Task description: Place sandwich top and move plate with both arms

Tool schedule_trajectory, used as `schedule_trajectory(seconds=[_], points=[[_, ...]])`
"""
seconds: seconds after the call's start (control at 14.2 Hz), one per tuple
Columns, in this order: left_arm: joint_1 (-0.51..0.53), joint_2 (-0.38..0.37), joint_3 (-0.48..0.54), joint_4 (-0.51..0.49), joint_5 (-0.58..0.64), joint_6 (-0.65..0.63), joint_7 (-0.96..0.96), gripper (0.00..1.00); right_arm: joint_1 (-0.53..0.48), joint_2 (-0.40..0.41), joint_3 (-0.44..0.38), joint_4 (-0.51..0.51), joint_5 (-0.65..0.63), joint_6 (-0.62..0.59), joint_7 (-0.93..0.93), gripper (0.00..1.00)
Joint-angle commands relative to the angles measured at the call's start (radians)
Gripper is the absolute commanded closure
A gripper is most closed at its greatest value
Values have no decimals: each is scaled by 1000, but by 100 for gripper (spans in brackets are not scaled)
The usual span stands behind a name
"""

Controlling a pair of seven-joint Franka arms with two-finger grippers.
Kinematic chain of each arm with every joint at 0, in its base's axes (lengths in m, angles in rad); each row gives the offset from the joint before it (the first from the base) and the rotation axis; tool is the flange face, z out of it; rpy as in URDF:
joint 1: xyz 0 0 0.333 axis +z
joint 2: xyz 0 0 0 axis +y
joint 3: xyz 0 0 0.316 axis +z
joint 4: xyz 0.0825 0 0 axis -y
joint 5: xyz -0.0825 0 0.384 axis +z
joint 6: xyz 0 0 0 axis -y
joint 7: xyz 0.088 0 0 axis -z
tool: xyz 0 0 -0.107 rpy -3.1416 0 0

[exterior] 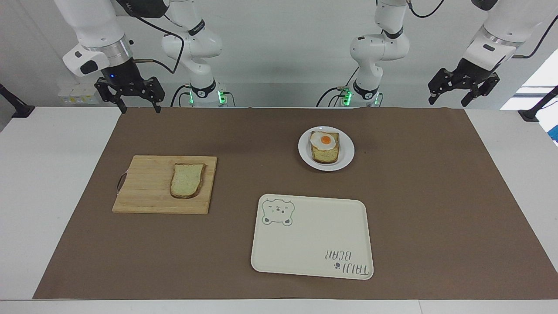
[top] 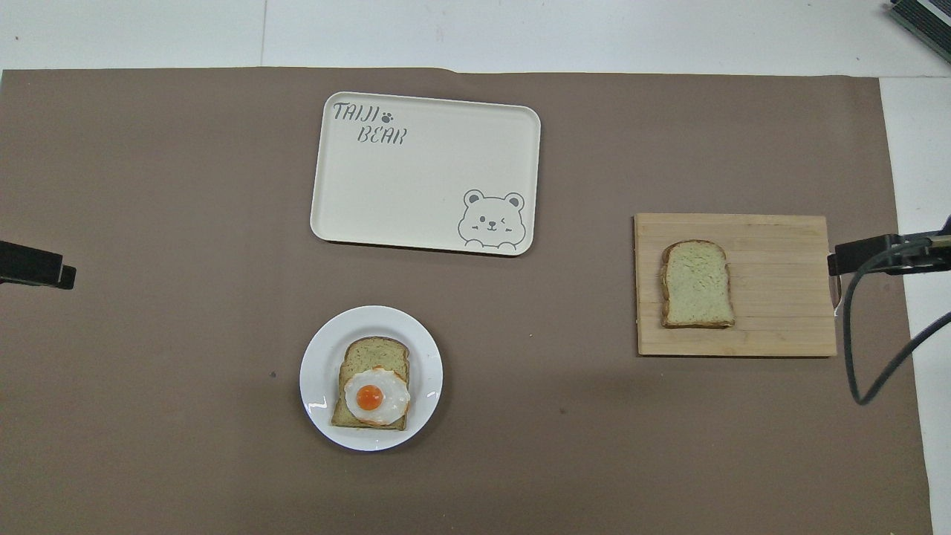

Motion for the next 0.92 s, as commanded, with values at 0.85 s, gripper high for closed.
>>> schedule_trajectory(seconds=[0.85], points=[[9,-21,-4,-13,9,-23,-1,0,-15,2,1,-1,-13,-5,-32,0]])
